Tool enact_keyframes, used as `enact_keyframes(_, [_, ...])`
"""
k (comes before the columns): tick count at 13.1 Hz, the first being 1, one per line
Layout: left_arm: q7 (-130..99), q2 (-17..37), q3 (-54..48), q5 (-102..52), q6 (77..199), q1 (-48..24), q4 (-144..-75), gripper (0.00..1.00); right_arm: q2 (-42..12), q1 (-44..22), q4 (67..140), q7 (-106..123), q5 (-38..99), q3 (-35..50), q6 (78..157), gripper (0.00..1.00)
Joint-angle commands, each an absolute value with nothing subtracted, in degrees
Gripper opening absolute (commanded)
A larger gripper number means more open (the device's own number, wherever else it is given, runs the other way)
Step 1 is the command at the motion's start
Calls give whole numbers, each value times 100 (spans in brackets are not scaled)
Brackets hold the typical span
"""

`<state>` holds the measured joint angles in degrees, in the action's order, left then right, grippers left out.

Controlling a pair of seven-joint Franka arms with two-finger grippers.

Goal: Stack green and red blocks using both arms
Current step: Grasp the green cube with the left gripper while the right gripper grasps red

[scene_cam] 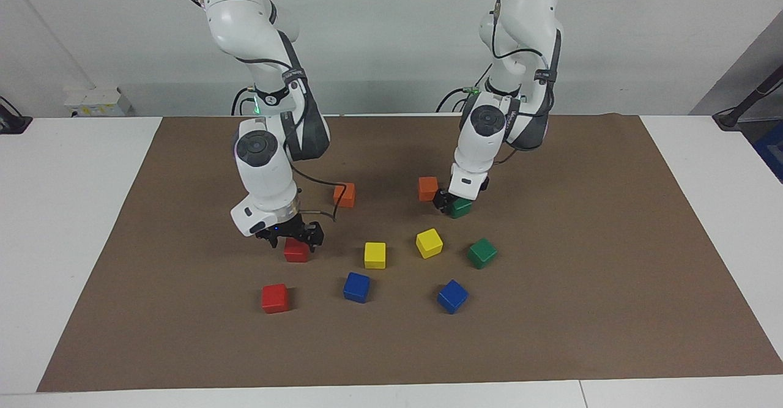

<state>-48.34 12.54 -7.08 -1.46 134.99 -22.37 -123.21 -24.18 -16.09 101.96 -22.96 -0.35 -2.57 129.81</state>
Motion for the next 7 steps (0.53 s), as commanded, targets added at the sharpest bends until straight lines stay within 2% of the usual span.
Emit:
enact_keyframes(1, [-4931,1257,-633,-149,13615,-2329,-12349,28,-2461,-1626,10282,-2189,-79,-264,13183,100])
enact_keyframes(2, [-4896,1257,-624,-149,13606,-2303,-12314,0,-2452,-1635,10396,-2110,-88,-264,13288,100])
enact_keyframes(5, [-4555,1117,-554,-149,12985,-2206,-12042,0,-2417,-1609,10626,-1759,-88,-272,13456,99])
enact_keyframes(7, [-3495,897,-554,-149,12089,-1760,-11682,0,-2408,-1582,10661,-1723,-88,-264,13474,93])
